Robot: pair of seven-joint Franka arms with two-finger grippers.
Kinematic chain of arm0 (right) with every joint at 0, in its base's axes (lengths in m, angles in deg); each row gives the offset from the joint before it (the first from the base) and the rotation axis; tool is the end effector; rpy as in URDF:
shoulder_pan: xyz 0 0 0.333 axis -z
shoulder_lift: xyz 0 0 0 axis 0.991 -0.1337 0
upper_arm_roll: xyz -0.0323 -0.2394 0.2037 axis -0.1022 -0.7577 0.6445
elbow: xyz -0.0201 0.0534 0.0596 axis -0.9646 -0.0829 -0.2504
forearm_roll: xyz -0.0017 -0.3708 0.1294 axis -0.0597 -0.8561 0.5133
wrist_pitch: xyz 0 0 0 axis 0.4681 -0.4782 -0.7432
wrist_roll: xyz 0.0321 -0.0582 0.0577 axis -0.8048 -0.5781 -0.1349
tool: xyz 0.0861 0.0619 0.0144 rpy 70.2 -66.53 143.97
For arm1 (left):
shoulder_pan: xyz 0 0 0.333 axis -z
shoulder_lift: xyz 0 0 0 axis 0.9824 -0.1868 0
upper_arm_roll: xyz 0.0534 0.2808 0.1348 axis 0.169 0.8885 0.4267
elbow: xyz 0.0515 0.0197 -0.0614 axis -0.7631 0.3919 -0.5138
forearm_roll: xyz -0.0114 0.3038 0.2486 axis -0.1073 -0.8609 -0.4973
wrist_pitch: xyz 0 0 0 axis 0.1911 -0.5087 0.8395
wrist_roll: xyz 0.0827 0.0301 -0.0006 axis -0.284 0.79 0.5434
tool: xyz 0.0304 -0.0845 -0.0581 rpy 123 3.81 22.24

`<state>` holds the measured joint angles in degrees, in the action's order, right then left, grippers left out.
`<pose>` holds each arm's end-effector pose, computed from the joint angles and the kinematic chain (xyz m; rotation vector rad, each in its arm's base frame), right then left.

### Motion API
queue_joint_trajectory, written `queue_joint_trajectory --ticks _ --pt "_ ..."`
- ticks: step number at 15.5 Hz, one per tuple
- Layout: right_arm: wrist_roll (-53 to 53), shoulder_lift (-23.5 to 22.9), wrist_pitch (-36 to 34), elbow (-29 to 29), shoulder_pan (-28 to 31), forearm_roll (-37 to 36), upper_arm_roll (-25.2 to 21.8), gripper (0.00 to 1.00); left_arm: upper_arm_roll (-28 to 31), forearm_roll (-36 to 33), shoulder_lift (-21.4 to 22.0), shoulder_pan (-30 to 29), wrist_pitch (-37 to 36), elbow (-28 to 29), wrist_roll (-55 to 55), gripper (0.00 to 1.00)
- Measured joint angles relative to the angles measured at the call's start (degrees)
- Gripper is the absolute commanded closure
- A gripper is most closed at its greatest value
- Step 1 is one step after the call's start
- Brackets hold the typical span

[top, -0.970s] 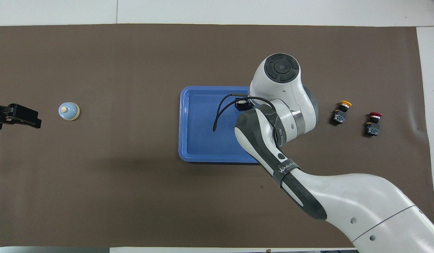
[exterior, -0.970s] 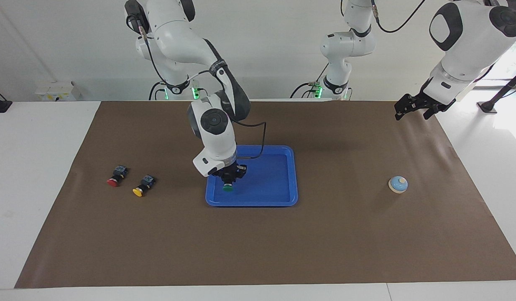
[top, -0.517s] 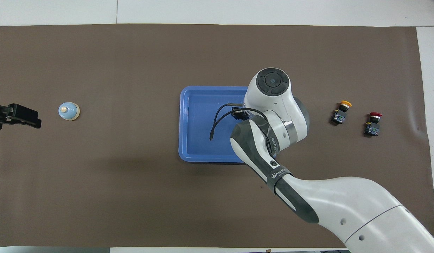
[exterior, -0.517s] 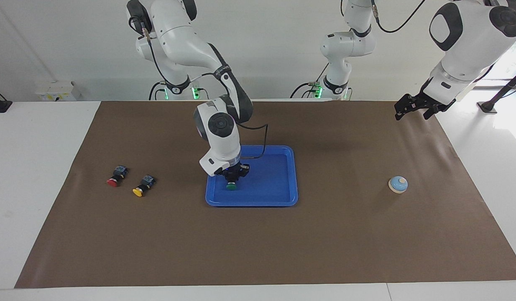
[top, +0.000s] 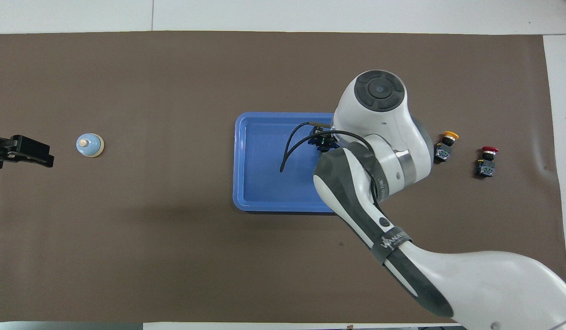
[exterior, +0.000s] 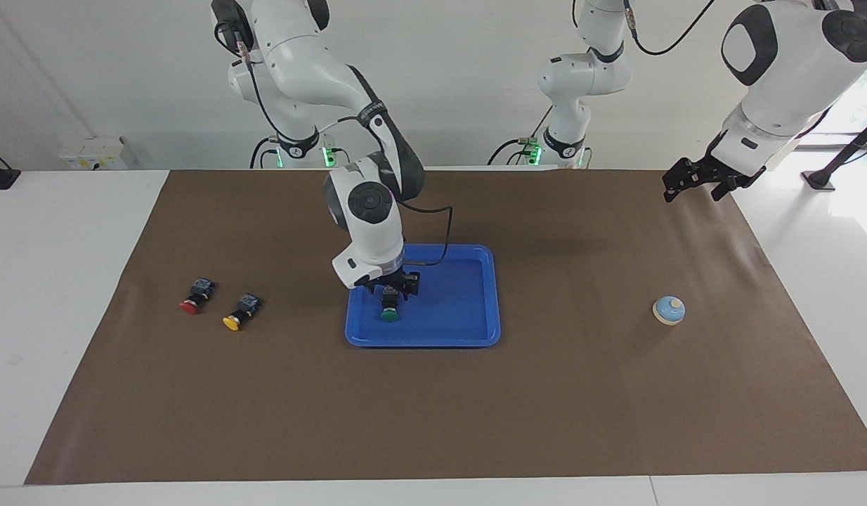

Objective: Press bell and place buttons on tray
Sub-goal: 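Move the right gripper back and grasp the yellow-topped button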

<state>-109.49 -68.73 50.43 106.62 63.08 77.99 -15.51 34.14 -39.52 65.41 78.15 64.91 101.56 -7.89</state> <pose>0.5935 0.2476 0.4008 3.1074 -0.4482 -0.1138 0.5425 0.0066 0.5794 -3.1305 0.0876 0.1999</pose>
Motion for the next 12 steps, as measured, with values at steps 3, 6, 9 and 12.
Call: queue_joint_trajectory --ticks 3,6,9,12 --pt "3.3 4.8 -4.5 -0.4 7.0 -0.1 -0.3 0.0 0.0 0.0 0.0 0.0 0.0 0.0 0.0 0.0" --pt "6.3 5.3 -5.1 0.5 14.0 -0.5 -0.6 0.0 0.0 0.0 0.0 0.0 0.0 0.0 0.0 0.0" --pt "7.4 5.3 -1.0 4.3 19.0 -3.2 -0.7 0.0 0.0 0.0 0.0 0.0 0.0 0.0 0.0 0.0" --pt "10.4 5.8 6.6 10.3 24.2 -3.7 -0.9 0.0 0.0 0.0 0.0 0.0 0.0 0.0 0.0 0.0"
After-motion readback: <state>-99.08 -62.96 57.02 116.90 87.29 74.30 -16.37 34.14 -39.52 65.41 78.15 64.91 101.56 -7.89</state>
